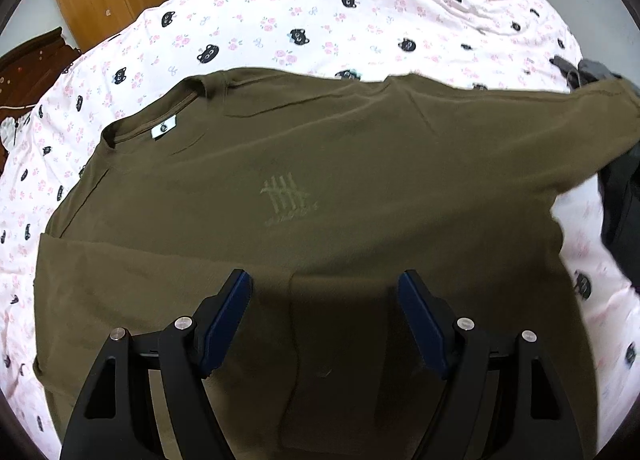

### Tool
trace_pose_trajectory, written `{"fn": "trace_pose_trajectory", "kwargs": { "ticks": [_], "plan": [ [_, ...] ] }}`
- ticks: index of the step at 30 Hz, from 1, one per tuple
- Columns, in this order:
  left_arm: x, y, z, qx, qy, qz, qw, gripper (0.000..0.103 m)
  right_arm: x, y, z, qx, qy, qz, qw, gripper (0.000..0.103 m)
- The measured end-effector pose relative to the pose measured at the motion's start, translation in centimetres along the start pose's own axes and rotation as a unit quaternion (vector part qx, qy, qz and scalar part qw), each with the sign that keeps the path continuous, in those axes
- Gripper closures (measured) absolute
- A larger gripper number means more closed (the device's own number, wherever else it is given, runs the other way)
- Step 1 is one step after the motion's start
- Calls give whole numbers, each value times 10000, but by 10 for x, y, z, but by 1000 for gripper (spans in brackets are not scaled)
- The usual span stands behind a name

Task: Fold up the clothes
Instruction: 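Grasp the other sleeve cuff with the right tool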

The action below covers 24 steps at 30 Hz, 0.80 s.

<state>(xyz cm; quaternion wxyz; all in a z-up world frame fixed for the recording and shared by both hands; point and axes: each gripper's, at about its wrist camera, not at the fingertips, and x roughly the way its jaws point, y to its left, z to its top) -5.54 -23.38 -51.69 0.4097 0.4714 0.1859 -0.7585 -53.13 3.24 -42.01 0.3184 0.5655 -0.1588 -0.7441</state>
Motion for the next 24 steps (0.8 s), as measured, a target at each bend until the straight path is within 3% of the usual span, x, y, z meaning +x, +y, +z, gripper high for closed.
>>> {"fn": "trace_pose_trajectory", "kwargs": {
  "ticks": [11,19,21,23,24],
  "plan": [
    [-16,-11,19,-212,-259,-391,9987,30,1,-19,15,82,63,-99,9999,47],
    [-14,-9,15,-391,-167,-519,9977,30,18,-15,23,-15,147,-118,9998,48],
    [-13,-8,13,-432,-135,-523,9976,30,22,-15,24,-49,193,-247,9995,60],
    [-11,-8,12,-450,-104,-520,9976,30,25,-16,25,-66,235,-343,9991,84],
    [-11,-7,11,-460,-87,-522,9975,30,24,-19,25,-28,248,-303,9992,86]
  ]
}}
